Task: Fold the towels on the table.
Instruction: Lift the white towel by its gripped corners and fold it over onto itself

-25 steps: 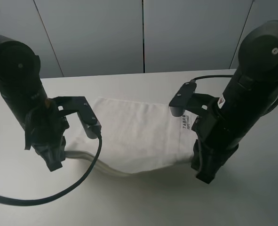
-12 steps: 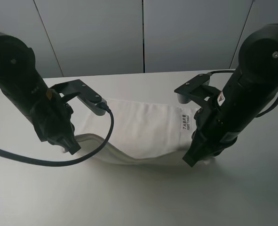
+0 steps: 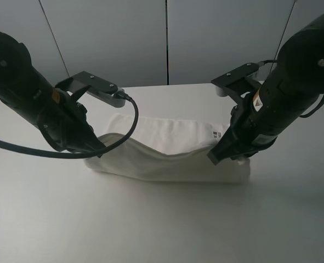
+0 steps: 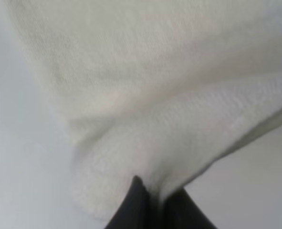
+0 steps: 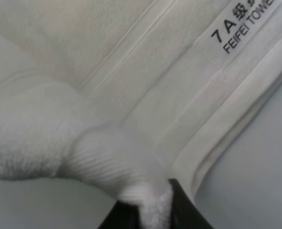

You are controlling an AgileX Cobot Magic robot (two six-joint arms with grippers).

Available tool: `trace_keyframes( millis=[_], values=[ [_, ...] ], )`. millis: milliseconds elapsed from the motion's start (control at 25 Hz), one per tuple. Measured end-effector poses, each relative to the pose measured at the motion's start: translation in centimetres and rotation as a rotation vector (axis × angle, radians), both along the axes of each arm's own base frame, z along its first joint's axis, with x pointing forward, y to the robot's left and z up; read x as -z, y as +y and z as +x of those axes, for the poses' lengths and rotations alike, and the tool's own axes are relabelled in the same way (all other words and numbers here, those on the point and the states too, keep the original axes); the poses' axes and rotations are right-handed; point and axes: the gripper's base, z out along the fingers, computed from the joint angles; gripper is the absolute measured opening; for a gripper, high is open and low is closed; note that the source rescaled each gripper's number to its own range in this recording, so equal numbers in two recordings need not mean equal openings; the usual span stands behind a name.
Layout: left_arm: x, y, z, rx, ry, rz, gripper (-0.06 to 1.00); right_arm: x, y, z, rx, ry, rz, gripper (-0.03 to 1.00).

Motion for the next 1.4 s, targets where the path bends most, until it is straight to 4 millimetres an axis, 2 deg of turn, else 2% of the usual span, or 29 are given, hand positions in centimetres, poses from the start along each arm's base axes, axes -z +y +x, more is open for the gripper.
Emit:
trace_keyframes(
  millis=[360,840,1240,1400],
  values=[
    [-0.3,0.0,0.8,-0.067,-0.077,-0.028,0.00,-0.5,-0.8,1.4,0.069,-0.155,-0.068,0.00],
    [-0.6,0.1,1.5,-0.096,-0.161,-0.030,0.00,-0.9,-0.4,2.5,0.057,-0.288,-0.034,0.00],
    [-0.7,0.5,2.6,-0.114,-0.278,0.019,0.00,1.3,0.0,3.7,0.082,-0.304,-0.070,0.00],
    [0.4,0.3,3.0,-0.104,-0.271,0.046,0.05,1.8,0.2,4.3,0.083,-0.344,-0.069,0.08]
  ],
)
